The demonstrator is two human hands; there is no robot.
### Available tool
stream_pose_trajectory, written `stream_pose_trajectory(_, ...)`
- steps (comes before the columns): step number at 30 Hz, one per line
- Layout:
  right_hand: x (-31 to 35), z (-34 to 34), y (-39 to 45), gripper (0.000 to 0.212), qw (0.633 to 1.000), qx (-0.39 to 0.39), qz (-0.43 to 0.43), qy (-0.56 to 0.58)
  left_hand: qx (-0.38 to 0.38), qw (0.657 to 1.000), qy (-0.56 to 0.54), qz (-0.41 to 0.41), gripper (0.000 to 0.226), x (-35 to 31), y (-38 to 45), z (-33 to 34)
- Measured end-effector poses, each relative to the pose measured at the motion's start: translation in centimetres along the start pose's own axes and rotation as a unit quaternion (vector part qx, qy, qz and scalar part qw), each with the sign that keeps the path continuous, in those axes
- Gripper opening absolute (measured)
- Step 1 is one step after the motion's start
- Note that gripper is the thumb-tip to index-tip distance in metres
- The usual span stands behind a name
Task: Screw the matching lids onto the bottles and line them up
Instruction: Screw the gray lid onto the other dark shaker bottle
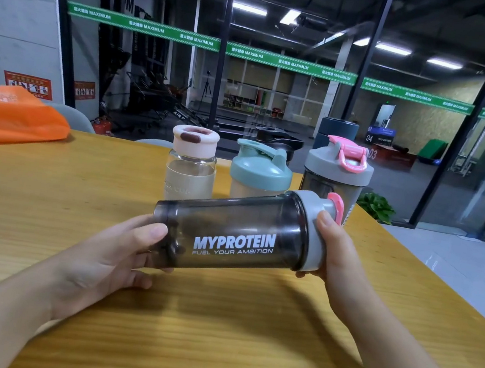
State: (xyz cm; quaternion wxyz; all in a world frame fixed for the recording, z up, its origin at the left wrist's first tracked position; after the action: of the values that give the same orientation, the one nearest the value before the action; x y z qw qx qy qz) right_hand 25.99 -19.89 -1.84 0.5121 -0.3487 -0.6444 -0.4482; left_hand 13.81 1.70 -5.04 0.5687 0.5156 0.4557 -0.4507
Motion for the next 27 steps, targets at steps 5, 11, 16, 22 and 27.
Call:
stream_pose_trajectory(5,-0.6,-0.6,0.4,0.093,0.999,-0.015,0.027,0.007,0.029,0.999,0.008,0.018,0.080,-0.6,-0.3,0.8)
stream_pose_trajectory(11,-1.1,-0.5,0.3,0.065,0.999,-0.008,0.050,-0.001,0.030,0.998,0.034,0.036,0.082,-0.6,-0.3,0.5)
stream_pose_trajectory(16,-1.8,-0.6,0.7,0.088,0.998,-0.011,0.062,-0.005,0.006,0.997,0.068,0.046,0.084,-0.5,0.0,-0.2)
stream_pose_trajectory(22,-0.9,0.1,0.2,0.086,0.999,0.002,0.036,-0.009,0.018,0.997,0.057,0.048,0.105,-0.4,0.1,0.2)
stream_pose_trajectory(27,0.6,0.8,-0.6,0.088,1.000,0.007,-0.025,0.006,-0.020,0.998,-0.059,0.002,0.111,0.6,0.5,-0.1)
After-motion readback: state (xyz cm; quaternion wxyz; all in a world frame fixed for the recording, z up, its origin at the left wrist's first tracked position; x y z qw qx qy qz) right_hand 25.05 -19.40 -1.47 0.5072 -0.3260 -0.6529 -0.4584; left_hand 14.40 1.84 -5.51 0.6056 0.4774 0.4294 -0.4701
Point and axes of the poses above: each hand's wrist, its own y-axis towards the middle knuckle, its own z-axis out of the palm, x = y × z, the point moved 10 cm from there along y, towards the middle knuckle, and after that the axes turned 5 degrees about z, right-handed, at the moved point
